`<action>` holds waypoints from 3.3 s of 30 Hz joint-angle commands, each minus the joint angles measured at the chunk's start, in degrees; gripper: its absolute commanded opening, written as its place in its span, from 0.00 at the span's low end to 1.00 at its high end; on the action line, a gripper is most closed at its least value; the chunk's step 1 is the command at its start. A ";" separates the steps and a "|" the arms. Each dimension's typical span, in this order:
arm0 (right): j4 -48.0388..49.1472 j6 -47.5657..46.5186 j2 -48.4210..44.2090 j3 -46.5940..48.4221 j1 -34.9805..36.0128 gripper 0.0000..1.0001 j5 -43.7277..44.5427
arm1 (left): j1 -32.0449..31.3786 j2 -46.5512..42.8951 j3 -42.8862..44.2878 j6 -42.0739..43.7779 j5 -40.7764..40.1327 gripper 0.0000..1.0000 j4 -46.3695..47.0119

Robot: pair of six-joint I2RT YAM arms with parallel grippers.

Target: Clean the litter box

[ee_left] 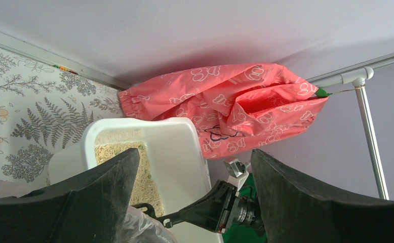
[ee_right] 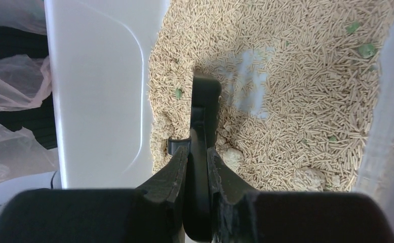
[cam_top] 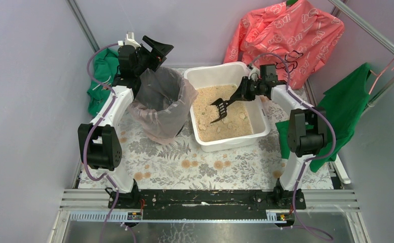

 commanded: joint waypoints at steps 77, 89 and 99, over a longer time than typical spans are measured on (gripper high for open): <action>21.36 21.23 -1.30 -6.77 -3.66 0.00 -19.54 | 0.95 0.64 -0.18 -0.50 2.28 0.88 4.01; 25.32 24.66 -1.73 -7.81 -3.66 0.00 -20.31 | 0.96 1.15 0.33 -0.77 2.51 0.88 4.37; 31.07 28.99 -2.55 -9.55 -4.16 0.00 -22.30 | 0.96 0.83 -0.13 -0.50 2.59 0.88 4.20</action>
